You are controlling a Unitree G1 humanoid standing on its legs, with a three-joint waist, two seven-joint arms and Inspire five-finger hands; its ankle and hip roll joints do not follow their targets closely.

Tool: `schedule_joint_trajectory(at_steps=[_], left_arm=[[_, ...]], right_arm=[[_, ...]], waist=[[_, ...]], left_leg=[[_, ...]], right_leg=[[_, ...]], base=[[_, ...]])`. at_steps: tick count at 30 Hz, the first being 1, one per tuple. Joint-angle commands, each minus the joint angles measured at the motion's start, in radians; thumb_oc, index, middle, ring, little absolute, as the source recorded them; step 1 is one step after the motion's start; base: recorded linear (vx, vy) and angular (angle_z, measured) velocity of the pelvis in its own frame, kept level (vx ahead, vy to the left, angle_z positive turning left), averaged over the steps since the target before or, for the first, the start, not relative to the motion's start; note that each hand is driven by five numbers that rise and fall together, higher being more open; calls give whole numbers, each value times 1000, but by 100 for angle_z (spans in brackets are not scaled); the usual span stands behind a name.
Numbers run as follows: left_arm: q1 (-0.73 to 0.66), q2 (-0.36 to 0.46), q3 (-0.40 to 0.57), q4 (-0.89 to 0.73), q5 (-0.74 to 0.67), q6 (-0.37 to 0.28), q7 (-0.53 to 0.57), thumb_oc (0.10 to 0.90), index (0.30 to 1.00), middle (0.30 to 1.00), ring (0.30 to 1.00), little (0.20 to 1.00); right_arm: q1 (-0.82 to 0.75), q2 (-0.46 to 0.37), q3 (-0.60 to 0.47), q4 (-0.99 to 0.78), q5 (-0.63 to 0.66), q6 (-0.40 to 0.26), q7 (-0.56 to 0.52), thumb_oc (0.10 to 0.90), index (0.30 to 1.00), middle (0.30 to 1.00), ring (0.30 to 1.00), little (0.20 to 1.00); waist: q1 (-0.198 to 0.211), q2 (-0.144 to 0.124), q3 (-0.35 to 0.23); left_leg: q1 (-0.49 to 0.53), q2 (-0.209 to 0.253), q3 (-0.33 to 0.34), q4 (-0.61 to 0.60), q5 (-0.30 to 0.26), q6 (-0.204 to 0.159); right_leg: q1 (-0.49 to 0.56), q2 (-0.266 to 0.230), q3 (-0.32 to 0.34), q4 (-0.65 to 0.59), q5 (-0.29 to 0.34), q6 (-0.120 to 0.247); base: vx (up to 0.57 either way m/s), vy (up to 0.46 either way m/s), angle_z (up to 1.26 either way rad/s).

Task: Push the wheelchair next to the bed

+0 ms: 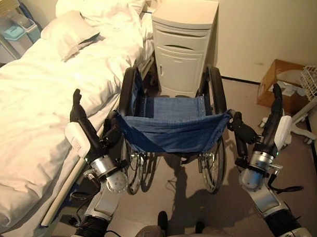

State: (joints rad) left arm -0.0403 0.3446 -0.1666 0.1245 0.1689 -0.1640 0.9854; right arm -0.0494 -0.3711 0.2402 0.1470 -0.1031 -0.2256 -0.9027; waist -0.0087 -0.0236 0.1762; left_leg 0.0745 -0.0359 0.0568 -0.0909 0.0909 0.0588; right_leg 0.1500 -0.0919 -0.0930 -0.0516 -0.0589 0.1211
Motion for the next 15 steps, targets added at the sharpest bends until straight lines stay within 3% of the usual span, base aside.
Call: schedule_joint_trajectory(at_steps=[1, 6, 11, 15], left_arm=[[-51, 22, 65, 6, -71, -26, -44, 800, 900, 900, 900, 900], [-62, 31, 54, -10, -84, -60, -86, 800, 900, 900, 900, 900], [-9, 27, 87, -108, -192, -108, -235, 800, 900, 900, 900, 900], [84, 31, 122, -194, -219, -169, -303, 800, 900, 900, 900, 900]], right_arm=[[11, -33, -49, -28, 21, 11, 70, 800, 900, 900, 900, 900], [-10, -46, -39, -55, -10, 27, 84, 800, 900, 900, 900, 900], [35, -44, -66, -133, 10, -43, 225, 800, 900, 900, 900, 900], [112, -48, -114, -202, -22, -103, 270, 800, 900, 900, 900, 900]], waist=[[16, 13, -69], [22, 16, -66], [23, 17, -64], [22, 18, -55]], left_leg=[[44, 17, -49, 8, -130, -23], [46, 14, -52, 8, -127, -21], [41, 17, -49, 8, -125, -22], [36, 19, -46, 10, -126, -20]], right_leg=[[-74, 11, -40, 111, 1, -24], [-71, 11, -41, 111, 3, -26], [-77, 9, -46, 113, 2, -25], [-84, 11, -46, 118, 1, -24]], base=[[0, 0, 0], [0, 0, 0], [0, 0, 0], [-16, -5, 0]])
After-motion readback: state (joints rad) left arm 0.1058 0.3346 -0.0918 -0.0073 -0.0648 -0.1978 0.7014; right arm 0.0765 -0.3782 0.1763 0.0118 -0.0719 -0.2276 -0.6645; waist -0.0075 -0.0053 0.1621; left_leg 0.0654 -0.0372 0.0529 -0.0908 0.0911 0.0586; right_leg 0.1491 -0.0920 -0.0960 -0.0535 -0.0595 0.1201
